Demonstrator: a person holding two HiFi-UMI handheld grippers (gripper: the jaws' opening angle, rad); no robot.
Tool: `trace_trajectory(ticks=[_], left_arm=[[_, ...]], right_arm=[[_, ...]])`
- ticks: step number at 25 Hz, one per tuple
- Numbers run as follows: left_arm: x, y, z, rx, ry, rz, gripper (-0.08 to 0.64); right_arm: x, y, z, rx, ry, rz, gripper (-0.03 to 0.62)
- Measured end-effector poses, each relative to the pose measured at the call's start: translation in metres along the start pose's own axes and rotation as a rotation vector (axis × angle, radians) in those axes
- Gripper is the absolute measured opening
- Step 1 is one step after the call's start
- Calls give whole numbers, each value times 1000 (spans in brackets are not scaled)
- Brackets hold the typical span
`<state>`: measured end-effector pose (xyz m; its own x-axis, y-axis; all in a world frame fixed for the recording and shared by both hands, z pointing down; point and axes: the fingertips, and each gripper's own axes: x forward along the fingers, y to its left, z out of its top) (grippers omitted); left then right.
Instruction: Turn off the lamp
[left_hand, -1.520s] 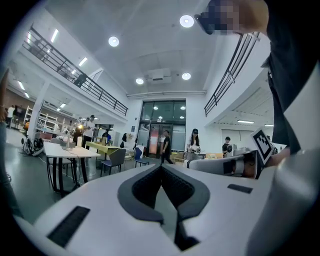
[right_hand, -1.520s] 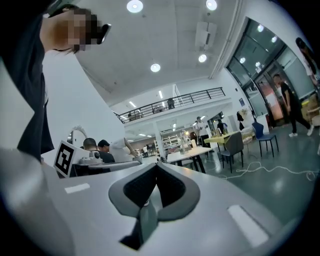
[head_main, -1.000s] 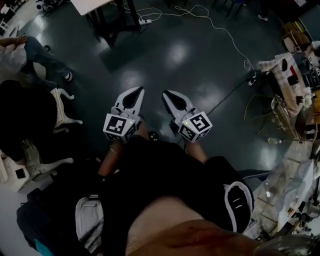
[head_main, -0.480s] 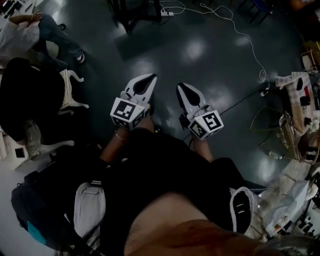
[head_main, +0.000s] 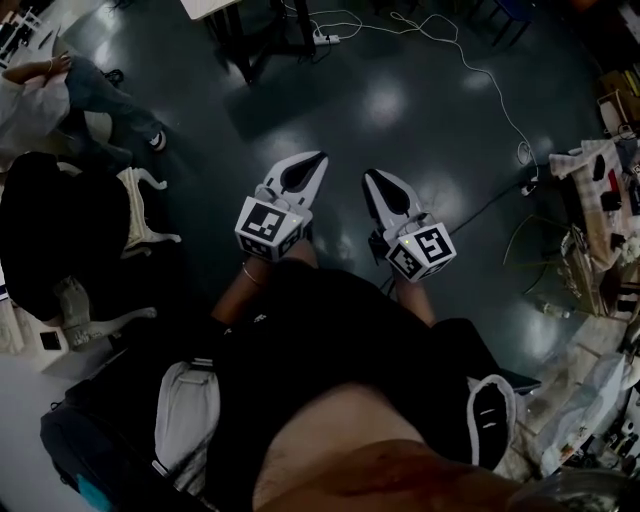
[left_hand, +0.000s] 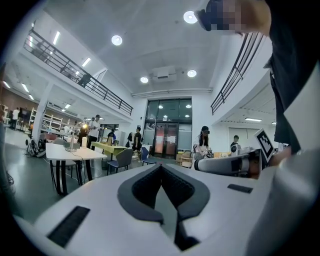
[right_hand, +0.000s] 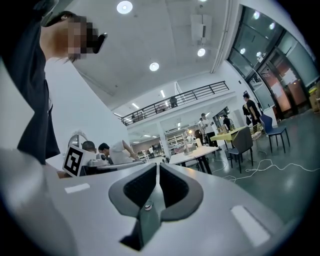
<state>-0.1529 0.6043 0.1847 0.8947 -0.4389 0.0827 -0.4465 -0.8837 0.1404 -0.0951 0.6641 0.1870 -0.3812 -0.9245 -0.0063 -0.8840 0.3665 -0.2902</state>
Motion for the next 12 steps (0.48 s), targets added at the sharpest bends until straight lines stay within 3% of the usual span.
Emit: trace_trajectory(ticks=[12], left_arm=[[52,86,11,-41,10,40,6]], right_arm=[[90,-47,13,10,32,28,-3]])
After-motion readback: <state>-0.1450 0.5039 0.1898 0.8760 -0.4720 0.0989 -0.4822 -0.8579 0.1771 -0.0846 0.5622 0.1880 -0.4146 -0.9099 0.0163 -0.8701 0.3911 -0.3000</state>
